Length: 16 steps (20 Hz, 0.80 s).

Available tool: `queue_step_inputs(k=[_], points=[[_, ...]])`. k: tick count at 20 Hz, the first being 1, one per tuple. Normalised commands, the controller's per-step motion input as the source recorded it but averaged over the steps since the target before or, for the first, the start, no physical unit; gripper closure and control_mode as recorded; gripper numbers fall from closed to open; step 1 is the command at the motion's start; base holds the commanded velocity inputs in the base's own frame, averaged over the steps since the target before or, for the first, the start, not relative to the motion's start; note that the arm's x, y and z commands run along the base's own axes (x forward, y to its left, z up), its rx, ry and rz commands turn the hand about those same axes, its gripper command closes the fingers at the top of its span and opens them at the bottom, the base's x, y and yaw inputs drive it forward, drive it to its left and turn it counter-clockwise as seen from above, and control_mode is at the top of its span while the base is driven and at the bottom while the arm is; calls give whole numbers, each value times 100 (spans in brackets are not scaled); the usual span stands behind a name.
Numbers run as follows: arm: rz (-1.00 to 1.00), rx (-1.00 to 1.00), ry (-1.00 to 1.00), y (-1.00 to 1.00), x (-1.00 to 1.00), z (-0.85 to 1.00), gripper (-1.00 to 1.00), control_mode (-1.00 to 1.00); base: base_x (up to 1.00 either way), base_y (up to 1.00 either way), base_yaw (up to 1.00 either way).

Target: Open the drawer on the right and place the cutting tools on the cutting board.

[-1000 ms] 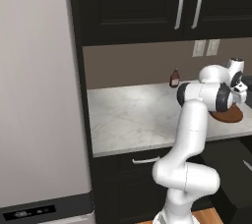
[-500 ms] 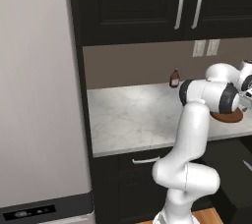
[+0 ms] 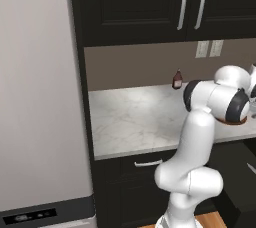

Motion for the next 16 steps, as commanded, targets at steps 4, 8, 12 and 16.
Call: queue_step_inputs(k=[4, 8, 12, 16], points=[[1, -2, -3, 0, -61, 7, -100, -100, 0, 0, 0], [2, -1, -3, 0, -53, 0, -100, -100, 0, 0, 0], [3, 0, -3, 0, -36, 0, -100, -100, 0, 0, 0], [5, 0, 0, 0, -26, 0, -100, -100, 0, 0, 0]])
